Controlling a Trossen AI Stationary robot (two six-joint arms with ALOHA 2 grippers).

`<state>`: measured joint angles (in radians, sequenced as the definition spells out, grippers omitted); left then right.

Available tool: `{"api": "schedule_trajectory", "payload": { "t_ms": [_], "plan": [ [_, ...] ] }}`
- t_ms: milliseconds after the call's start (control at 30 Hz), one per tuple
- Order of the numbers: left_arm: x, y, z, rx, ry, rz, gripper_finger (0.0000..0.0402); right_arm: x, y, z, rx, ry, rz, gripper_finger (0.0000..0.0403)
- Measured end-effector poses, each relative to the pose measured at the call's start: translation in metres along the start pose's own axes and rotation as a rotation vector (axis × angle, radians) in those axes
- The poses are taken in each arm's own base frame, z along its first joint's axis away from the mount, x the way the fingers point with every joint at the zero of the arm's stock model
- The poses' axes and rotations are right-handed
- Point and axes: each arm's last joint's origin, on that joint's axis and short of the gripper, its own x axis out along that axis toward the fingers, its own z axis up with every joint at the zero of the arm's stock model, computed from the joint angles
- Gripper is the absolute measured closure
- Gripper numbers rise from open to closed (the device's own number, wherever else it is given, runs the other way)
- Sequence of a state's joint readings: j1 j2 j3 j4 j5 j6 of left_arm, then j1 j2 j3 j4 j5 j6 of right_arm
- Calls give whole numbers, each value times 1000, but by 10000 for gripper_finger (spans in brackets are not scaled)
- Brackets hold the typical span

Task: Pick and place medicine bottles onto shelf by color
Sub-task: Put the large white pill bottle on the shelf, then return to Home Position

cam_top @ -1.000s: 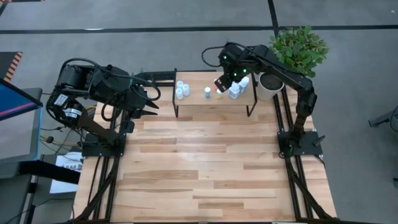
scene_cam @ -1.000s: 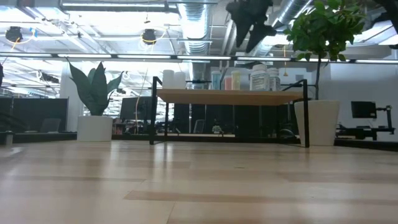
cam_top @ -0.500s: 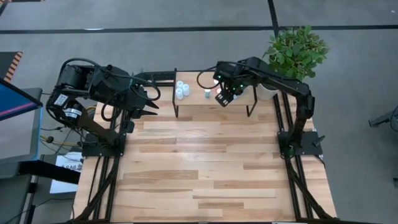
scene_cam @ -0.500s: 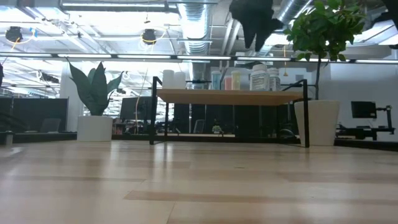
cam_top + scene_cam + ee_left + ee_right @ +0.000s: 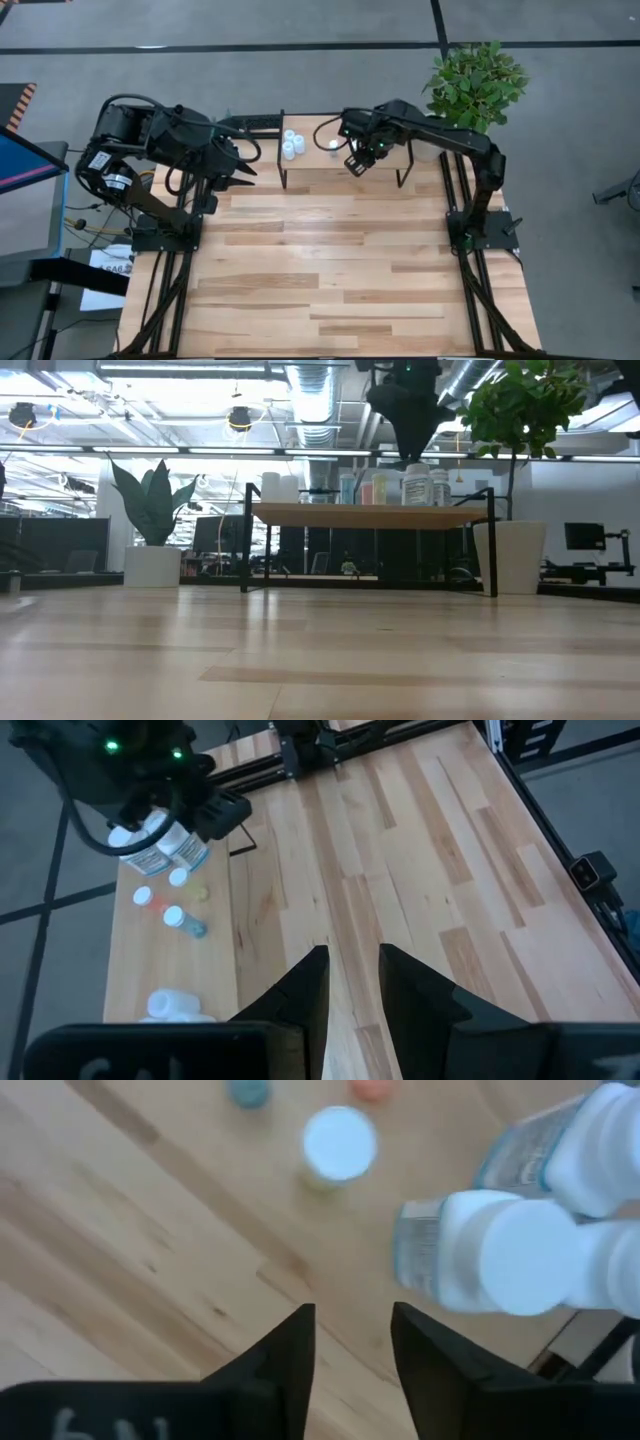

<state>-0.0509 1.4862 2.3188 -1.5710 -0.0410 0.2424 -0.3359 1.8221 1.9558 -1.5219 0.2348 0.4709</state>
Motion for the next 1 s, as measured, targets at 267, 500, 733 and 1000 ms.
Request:
{"api": "schedule_trajectory", "payload": {
  "t_ms": [267,500,733,1000],
  "plan": [
    [14,1,5,1,32,-8,324,5,-19,7,47,26,-25,282],
    [22,1,8,1,50,-12,324,7,-30,8,71,52,-42,285],
    [21,1,7,-4,49,-12,324,5,-31,7,69,53,-40,285],
    [16,0,5,-62,34,-18,324,-38,-11,-25,-66,-10,125,285]
  ]
}}
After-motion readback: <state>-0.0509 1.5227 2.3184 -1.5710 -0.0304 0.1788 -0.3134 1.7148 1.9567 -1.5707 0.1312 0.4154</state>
